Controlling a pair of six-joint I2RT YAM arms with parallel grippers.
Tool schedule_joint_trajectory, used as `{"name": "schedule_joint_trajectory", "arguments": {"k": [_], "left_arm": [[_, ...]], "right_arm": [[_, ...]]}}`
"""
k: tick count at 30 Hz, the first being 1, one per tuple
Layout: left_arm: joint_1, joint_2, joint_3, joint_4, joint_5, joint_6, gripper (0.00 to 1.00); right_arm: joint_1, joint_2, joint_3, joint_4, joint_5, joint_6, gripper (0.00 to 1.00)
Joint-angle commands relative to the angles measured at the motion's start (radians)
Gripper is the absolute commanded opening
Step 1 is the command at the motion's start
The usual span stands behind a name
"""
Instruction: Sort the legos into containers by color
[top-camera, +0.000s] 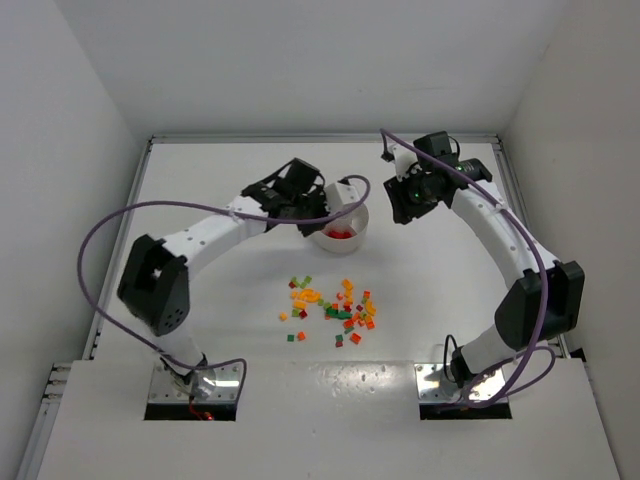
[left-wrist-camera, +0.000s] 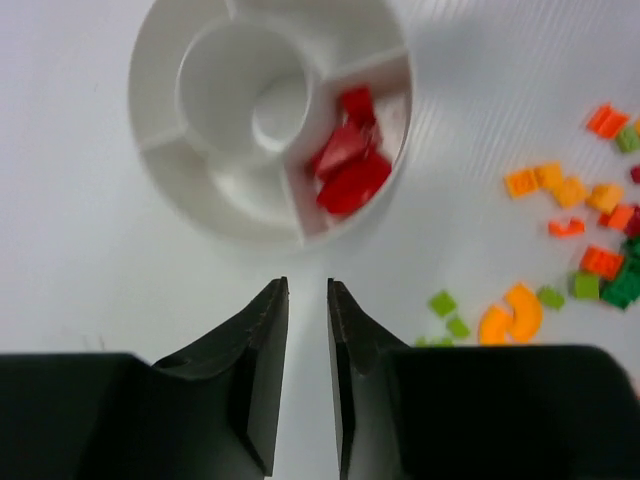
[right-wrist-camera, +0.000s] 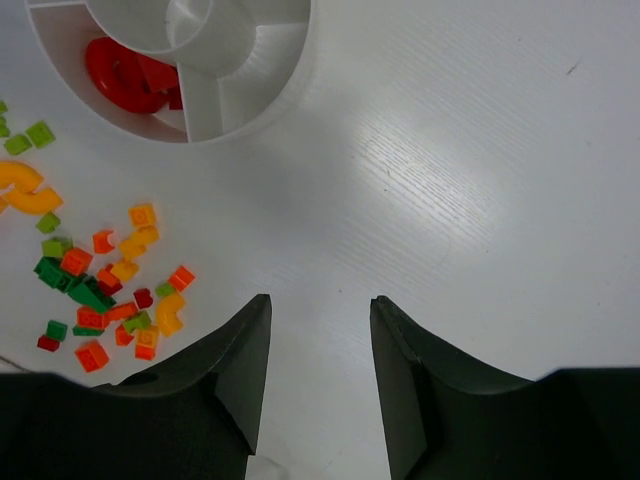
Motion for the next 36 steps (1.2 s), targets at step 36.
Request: {"name": "schedule_joint_trajectory", "arguments": {"k": [36], "left_arm": [[0.017, -0.159, -0.457, -0.051, -0.124, -0.411, 0.46]], "right_arm": [[0.014, 0.053, 0.041, 0.018, -0.038, -0.025, 0.45]]}}
